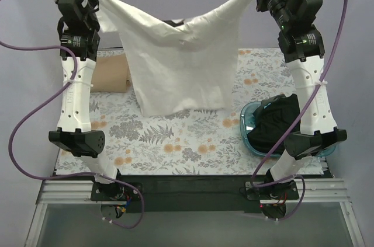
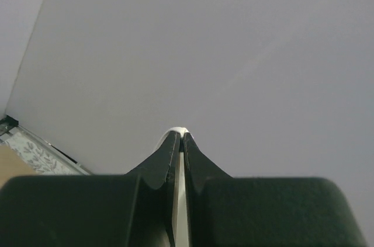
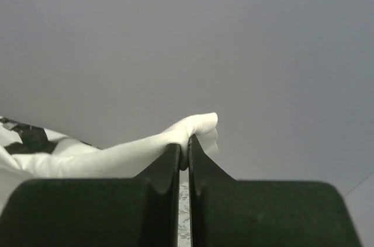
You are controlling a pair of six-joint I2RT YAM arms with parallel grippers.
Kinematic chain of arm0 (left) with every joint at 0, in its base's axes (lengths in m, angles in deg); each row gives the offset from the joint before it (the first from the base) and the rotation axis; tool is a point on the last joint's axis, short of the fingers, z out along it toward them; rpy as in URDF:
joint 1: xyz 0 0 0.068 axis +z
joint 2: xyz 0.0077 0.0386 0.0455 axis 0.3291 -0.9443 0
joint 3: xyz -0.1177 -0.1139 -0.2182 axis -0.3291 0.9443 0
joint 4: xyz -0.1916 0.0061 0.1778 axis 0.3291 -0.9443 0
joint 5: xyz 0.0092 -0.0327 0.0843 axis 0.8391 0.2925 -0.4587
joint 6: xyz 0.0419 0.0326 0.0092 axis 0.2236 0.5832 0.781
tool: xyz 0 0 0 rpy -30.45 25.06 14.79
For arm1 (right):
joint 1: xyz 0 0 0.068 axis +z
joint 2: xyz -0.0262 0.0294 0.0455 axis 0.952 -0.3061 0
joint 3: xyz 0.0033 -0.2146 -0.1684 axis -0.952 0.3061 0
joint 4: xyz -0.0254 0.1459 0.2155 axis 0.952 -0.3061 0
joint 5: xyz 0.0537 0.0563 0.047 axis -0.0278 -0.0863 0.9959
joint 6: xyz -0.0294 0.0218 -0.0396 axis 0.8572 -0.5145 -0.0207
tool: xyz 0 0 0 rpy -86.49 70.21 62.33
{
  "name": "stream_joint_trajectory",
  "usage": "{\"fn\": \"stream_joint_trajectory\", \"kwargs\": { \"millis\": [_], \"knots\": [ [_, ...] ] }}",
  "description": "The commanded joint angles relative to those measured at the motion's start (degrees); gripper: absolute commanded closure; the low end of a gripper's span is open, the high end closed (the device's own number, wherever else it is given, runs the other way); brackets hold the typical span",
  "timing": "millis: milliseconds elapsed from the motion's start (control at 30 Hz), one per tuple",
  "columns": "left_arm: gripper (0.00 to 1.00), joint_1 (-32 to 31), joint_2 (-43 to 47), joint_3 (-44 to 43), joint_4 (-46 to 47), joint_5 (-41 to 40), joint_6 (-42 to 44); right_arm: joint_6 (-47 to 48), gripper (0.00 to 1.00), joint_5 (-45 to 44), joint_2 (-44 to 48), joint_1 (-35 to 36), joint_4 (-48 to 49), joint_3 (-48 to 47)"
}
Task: Fold and stack the t-shirts
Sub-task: Flatten the tshirt out
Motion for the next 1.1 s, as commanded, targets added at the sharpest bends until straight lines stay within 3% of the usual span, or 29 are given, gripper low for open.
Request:
{"fn": "stream_joint_trajectory", "kwargs": {
  "millis": [0,233,267,300,367,400,467,533,700,733,767,800,833,867,900,967,1000,1067],
  "knots": [
    [1.00,1.4,9.8,-1.9,0.1,6.1,-2.2,1.9,0.99,-4.1,7.7,-0.6,10.2,-0.4],
    [1.00,2.1,25.9,26.3,3.4,2.5,-4.3,2.8,0.99,-3.0,19.2,-1.8,12.1,23.0],
    [1.00,2.2,28.8,32.3,1.8,2.9,-6.3,2.9,0.99,-3.4,21.5,-1.9,11.4,29.6],
    [1.00,2.2,30.1,35.3,0.6,2.9,-7.1,2.9,0.99,-3.6,22.6,-2.0,11.4,29.7],
    [1.00,2.2,32.9,41.5,-4.8,3.4,-10.8,2.0,0.99,-4.9,25.0,-2.1,9.2,38.5],
    [1.00,2.2,35.8,48.3,-6.4,2.7,-13.0,0.7,0.99,-6.2,25.9,-2.3,8.3,41.1],
    [1.00,2.2,39.2,55.4,-10.8,1.0,-21.1,-3.6,0.99,-8.3,28.6,-2.5,4.2,49.8],
    [1.00,2.2,43.5,66.0,-10.5,2.2,-23.4,-3.7,0.99,-6.5,30.1,-2.7,1.6,57.1],
    [1.00,2.2,46.7,80.1,-20.9,-0.2,-35.5,-8.3,0.96,-4.6,33.8,-2.8,-2.9,70.3],
    [0.96,2.2,46.8,81.9,-19.9,0.6,-35.6,-8.4,0.95,-3.6,33.6,-2.8,-3.6,71.8],
    [0.86,2.2,46.4,85.3,-19.2,1.6,-35.6,-8.4,0.92,-2.8,33.0,-2.8,-3.9,74.1],
    [0.73,2.2,46.0,86.2,-19.1,3.7,-35.8,-9.4,0.82,-3.2,32.5,-2.7,-4.5,75.0],
    [0.46,2.2,45.4,86.8,-19.8,3.7,-36.3,-9.9,0.77,-3.9,31.8,-2.8,-4.8,75.4],
    [0.34,2.2,44.1,86.5,-20.5,3.1,-36.9,-10.3,0.72,-6.7,30.6,-2.8,-5.2,75.6],
    [0.26,2.2,43.2,85.6,-21.8,1.1,-38.3,-11.5,0.69,-8.1,29.9,-2.8,-6.4,75.0],
    [0.15,2.2,41.9,83.1,-27.3,-1.0,-40.3,-11.7,0.52,-10.9,28.3,-2.8,-7.6,74.0],
    [0.14,2.2,41.2,81.0,-28.2,-2.0,-40.6,-11.5,0.38,-11.1,28.0,-2.8,-8.0,73.1],
    [0.12,2.2,41.2,79.8,-28.6,-1.9,-40.0,-11.2,0.25,-11.0,27.8,-2.8,-8.0,72.0]
  ]
}}
